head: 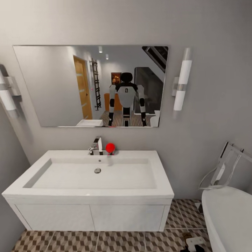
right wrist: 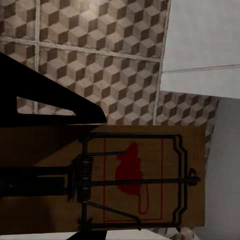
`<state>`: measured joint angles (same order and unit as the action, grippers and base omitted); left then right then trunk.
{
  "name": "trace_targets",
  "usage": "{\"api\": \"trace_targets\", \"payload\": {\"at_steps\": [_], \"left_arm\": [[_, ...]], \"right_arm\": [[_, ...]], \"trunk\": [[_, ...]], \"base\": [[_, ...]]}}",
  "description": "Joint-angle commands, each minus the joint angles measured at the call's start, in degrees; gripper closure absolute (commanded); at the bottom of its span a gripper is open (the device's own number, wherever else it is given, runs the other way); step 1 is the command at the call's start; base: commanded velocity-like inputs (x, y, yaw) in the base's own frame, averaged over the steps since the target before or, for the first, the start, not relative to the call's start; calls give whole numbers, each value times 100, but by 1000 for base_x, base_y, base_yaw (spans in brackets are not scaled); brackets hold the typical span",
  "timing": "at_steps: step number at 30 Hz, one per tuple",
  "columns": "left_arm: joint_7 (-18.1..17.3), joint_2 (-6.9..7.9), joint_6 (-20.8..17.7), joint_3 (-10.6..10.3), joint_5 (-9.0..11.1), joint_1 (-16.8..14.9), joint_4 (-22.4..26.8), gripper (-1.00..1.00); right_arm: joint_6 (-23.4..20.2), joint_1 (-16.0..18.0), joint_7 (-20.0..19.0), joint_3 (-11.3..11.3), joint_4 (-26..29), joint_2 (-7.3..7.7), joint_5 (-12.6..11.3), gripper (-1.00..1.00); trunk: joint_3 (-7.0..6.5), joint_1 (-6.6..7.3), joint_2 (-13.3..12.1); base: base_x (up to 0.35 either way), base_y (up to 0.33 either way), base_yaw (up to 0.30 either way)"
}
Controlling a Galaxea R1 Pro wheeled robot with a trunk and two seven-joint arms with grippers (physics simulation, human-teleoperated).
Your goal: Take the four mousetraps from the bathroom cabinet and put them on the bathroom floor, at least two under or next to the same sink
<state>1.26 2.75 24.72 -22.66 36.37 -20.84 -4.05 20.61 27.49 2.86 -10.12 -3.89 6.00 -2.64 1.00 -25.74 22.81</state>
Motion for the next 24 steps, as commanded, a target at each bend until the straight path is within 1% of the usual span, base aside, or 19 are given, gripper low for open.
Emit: {"api": "trace_targets", "payload": {"at_steps": [1,8,17,24], "left_arm": [[33,-3,24,-37,-23,-8,-17,100],[33,-3,24,-37,-25,-8,-17,100],[33,-5,28,-37,-25,-8,-17,100],[33,-9,31,-37,-25,-8,-17,100]], "right_arm": [[35,10,4,-50,-24,-2,-35,100],[35,10,4,-51,-24,-2,-35,100],[33,10,4,-51,-24,-2,-35,100],[35,10,4,-51,-24,-2,-35,100]], "trunk": [[11,-4,11],[11,-4,11],[11,-4,11],[11,-4,11]], "base": [[101,52,0],[141,96,0],[12,11,0],[0,113,0]]}}
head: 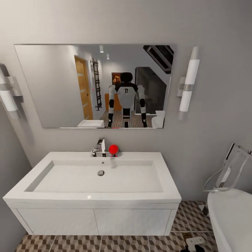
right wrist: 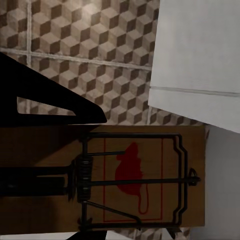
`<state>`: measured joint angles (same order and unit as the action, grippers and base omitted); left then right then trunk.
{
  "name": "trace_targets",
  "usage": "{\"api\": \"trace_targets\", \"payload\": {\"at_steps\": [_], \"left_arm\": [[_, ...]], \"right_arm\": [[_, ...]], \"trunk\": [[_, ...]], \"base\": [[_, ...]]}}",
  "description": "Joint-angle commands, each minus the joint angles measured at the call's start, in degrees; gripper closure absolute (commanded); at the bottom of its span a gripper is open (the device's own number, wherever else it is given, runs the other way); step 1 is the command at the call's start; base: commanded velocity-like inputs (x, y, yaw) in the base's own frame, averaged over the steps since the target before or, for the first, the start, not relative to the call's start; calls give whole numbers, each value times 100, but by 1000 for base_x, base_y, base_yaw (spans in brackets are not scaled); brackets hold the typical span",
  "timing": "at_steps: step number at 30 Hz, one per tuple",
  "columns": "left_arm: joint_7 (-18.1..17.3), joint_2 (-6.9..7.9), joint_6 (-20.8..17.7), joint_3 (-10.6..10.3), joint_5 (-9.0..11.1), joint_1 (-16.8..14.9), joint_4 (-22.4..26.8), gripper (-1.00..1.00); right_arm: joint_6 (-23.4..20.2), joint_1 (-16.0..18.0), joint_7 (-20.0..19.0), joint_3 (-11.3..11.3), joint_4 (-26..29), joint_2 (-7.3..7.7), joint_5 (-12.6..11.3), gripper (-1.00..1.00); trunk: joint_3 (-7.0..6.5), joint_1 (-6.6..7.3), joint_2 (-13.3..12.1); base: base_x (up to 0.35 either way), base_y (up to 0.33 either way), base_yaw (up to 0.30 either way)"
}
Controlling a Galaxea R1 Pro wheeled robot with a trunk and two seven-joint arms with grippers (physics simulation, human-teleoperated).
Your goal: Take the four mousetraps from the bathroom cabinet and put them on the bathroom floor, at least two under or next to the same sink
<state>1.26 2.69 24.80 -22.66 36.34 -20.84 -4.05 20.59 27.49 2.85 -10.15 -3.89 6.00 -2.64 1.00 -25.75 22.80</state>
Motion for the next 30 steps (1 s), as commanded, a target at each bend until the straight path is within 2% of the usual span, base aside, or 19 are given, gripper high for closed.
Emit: {"api": "trace_targets", "payload": {"at_steps": [1,30], "left_arm": [[33,-4,24,-37,-22,-8,-17,100],[41,-2,15,-37,-30,-8,-16,100]], "right_arm": [[37,10,5,-49,-24,-2,-35,100],[41,10,10,-49,-24,-2,-35,100]], "trunk": [[11,-4,11],[11,-4,11]], "base": [[0,23,0],[0,26,0]]}}
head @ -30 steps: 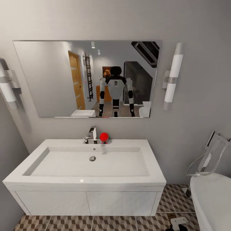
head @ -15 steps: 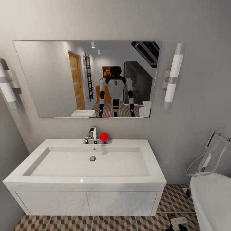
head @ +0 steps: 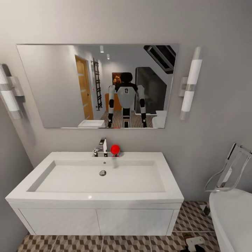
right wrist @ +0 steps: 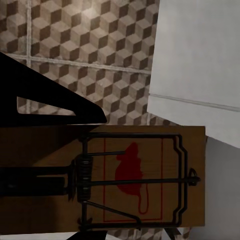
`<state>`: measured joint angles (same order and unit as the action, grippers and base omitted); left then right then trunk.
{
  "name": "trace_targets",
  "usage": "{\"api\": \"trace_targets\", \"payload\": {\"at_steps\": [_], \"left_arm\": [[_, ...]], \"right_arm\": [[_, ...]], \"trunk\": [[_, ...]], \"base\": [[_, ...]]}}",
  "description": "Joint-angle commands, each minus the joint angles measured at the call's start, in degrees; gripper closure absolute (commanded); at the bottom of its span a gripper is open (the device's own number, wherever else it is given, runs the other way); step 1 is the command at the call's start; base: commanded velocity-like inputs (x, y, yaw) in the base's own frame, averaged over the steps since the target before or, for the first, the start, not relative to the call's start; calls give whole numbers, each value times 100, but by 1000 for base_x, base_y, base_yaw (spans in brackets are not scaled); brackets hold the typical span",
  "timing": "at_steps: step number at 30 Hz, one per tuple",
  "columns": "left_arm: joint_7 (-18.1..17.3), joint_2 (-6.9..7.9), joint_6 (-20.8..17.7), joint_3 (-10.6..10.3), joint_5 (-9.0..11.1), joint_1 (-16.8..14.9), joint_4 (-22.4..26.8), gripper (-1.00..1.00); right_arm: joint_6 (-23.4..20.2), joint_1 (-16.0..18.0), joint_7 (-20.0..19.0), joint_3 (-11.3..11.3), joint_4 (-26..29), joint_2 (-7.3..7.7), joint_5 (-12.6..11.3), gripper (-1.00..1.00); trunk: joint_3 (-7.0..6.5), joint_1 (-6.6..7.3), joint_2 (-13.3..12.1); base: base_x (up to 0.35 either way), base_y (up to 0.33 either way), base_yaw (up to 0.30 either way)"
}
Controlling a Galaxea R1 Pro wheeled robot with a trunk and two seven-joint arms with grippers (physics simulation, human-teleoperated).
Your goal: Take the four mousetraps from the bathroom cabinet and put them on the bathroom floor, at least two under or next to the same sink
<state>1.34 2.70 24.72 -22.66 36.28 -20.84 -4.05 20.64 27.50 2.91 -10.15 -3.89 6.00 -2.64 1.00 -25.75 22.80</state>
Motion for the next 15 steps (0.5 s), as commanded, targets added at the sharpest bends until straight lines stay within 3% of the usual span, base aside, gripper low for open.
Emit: {"api": "trace_targets", "payload": {"at_steps": [1,15], "left_arm": [[33,-4,23,-36,-24,-8,-17,100],[33,-21,21,-36,-24,-8,-15,100]], "right_arm": [[37,10,6,-49,-24,-2,-35,100],[37,10,1,-49,-24,-2,-34,100]], "trunk": [[11,-4,11],[11,-4,11]], "base": [[0,0,0],[0,0,0]]}}
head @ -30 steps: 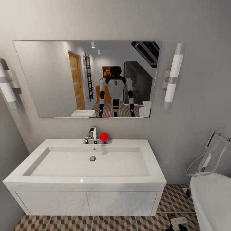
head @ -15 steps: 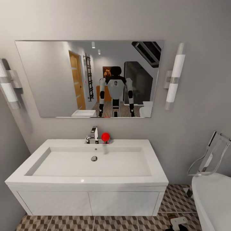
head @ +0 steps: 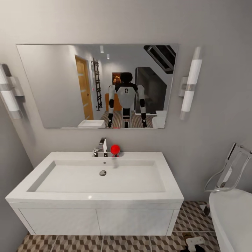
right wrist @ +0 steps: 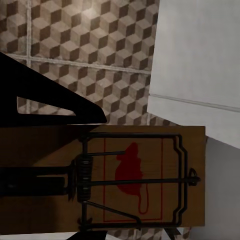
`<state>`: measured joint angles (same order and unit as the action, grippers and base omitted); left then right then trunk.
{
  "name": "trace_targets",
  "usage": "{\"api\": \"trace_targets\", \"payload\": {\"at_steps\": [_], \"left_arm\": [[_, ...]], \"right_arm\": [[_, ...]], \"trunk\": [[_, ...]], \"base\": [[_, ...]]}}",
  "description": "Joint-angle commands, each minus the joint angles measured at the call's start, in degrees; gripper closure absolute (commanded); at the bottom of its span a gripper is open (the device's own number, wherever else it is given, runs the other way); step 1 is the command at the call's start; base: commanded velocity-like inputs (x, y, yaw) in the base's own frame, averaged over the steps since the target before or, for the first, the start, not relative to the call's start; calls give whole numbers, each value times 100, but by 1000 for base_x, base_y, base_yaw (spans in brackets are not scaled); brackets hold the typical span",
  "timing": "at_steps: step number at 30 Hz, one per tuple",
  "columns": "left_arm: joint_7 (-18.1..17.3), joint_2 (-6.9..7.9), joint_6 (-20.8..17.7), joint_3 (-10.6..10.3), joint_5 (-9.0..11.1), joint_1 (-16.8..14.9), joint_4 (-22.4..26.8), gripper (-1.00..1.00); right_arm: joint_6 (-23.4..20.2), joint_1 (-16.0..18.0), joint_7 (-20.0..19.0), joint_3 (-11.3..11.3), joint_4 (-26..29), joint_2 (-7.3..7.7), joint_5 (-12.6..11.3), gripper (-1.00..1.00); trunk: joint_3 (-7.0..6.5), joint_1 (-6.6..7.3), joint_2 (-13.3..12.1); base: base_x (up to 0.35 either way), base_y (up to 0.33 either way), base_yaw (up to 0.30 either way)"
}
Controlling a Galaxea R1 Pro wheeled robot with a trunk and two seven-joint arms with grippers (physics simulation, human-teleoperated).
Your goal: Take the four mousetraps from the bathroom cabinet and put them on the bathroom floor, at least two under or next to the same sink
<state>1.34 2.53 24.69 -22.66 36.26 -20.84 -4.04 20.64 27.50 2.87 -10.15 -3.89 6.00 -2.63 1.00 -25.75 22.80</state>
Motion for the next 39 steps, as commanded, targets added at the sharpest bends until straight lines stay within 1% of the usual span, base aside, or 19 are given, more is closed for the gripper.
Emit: {"api": "trace_targets", "payload": {"at_steps": [1,26,39], "left_arm": [[33,-4,25,-37,-22,-8,-17,100],[-20,-56,10,-72,-4,-8,-1,100],[-11,-64,10,-72,-3,-8,-1,100]], "right_arm": [[36,10,4,-49,-24,-2,-35,100],[37,10,3,-48,-24,-2,-36,100],[37,10,3,-49,-24,-2,-35,100]], "trunk": [[11,-4,11],[11,-4,11],[244,-289,533]], "base": [[0,0,0],[0,0,0],[0,0,0]]}}
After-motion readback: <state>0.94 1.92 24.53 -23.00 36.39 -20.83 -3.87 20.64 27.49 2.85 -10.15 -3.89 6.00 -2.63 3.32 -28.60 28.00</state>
